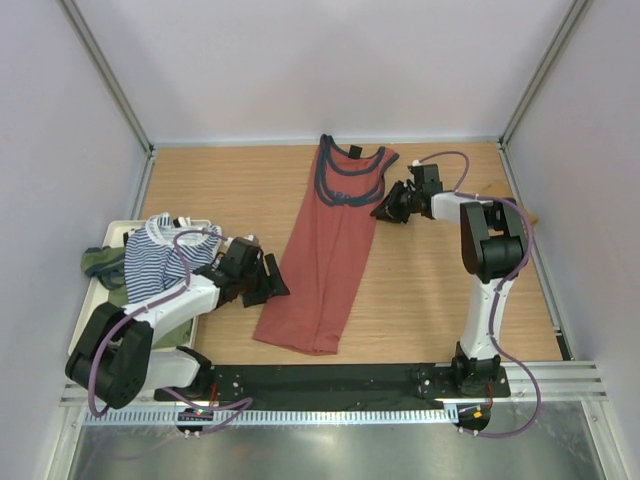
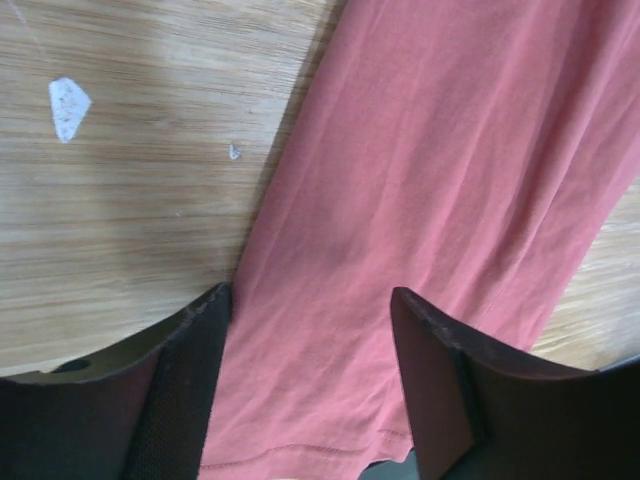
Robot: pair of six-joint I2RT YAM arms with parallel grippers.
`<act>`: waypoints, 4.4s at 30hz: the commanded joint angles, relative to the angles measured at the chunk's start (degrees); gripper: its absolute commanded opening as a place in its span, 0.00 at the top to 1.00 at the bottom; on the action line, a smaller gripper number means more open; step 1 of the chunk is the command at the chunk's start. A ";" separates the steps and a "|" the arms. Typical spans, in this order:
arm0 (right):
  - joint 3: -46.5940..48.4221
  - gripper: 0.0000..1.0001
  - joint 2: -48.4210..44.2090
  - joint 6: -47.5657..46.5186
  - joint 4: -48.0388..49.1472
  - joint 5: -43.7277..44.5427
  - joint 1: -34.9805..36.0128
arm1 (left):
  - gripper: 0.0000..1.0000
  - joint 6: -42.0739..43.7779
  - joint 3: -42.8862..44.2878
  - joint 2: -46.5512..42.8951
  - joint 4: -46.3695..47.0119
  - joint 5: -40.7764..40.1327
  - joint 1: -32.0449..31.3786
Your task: Fold and stack the tank tops
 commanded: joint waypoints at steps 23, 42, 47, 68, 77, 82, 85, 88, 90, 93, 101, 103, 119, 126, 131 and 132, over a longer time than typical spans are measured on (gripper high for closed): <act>-15.27 0.53 -23.84 -7.17 -14.81 7.89 1.83 | 0.51 -2.97 -7.66 -3.89 3.05 4.35 -5.46; -44.20 0.47 -52.06 4.86 -16.30 4.79 22.13 | 0.92 -12.36 -8.63 -2.83 6.74 0.76 -22.32; -47.98 0.47 -60.94 5.05 -22.61 9.20 23.54 | 0.79 -14.48 -9.24 -6.07 6.56 -2.94 -25.14; -52.47 0.54 -63.24 5.83 -23.79 6.23 28.11 | 0.57 -18.26 -11.88 -11.80 1.20 -3.47 -29.98; -53.00 0.86 -61.12 11.89 -20.17 8.76 37.24 | 0.66 -19.75 -13.37 -11.97 2.96 -3.03 -31.12; -52.91 0.99 -65.43 14.01 -23.51 11.75 39.45 | 0.73 -20.28 -14.43 -13.29 2.96 -3.29 -31.12; -53.00 0.99 -67.19 14.54 -24.65 11.75 39.45 | 0.78 -20.37 -14.61 -13.29 3.13 -2.86 -31.21; -52.39 0.99 -68.59 14.36 -26.31 11.66 39.80 | 0.94 -20.28 -14.43 -13.82 3.05 -2.33 -31.21; -50.73 0.99 -69.21 13.75 -27.81 12.19 39.71 | 1.00 -20.19 -14.17 -15.22 2.61 -1.72 -31.30; -46.78 0.99 -70.00 11.64 -31.85 13.24 39.71 | 1.00 -20.10 -12.94 -17.50 0.77 -2.50 -31.30; -36.93 0.99 -66.41 7.33 -35.46 19.65 39.45 | 1.00 -14.66 -1.35 -17.87 -8.29 -9.01 -30.25; -33.06 0.99 -64.47 5.84 -36.34 22.11 38.84 | 1.00 -12.55 1.63 -16.64 -8.82 -8.49 -28.14; -10.40 0.99 -38.91 -8.75 -32.13 22.30 18.10 | 1.00 3.79 26.68 5.06 -9.52 -5.13 -10.04; -3.87 0.99 -25.54 -8.84 -25.01 19.05 12.03 | 1.00 7.67 35.66 19.20 -7.51 -5.76 -4.23; 2.45 0.99 -19.65 -8.84 -25.62 19.57 11.06 | 1.00 9.16 39.70 25.11 -5.39 -4.62 -3.09; 2.89 0.99 -18.51 -8.84 -25.53 18.96 11.06 | 1.00 9.77 40.14 25.64 -4.70 -4.35 -3.00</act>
